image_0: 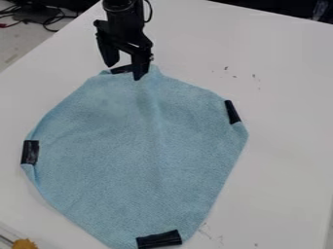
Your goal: Fold the cloth from bottom left to top right
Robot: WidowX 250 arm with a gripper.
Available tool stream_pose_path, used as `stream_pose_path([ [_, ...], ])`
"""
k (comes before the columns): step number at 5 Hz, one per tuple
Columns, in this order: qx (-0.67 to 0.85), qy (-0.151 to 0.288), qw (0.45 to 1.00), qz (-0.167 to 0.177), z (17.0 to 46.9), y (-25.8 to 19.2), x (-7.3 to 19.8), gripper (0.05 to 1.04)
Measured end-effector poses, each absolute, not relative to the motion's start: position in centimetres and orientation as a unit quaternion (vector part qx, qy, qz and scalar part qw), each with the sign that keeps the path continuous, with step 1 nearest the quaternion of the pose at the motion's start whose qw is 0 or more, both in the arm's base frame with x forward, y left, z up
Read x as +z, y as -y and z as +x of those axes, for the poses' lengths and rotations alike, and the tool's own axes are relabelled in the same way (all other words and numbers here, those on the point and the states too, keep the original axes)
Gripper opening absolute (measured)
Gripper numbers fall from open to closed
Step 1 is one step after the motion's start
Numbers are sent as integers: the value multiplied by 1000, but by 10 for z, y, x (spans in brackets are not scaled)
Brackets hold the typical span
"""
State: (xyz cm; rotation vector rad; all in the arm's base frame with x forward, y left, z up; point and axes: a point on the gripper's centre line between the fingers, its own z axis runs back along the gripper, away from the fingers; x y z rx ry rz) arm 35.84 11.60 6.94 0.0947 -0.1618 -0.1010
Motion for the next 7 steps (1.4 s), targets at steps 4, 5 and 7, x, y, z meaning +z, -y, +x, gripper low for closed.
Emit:
stream_pose_path([
  [4,126,85,987,55,254,-165,62,1000],
  [5,182,83,978,63,224,-186,54,1000],
  [7,236,65,968,49,188,-192,35,1000],
])
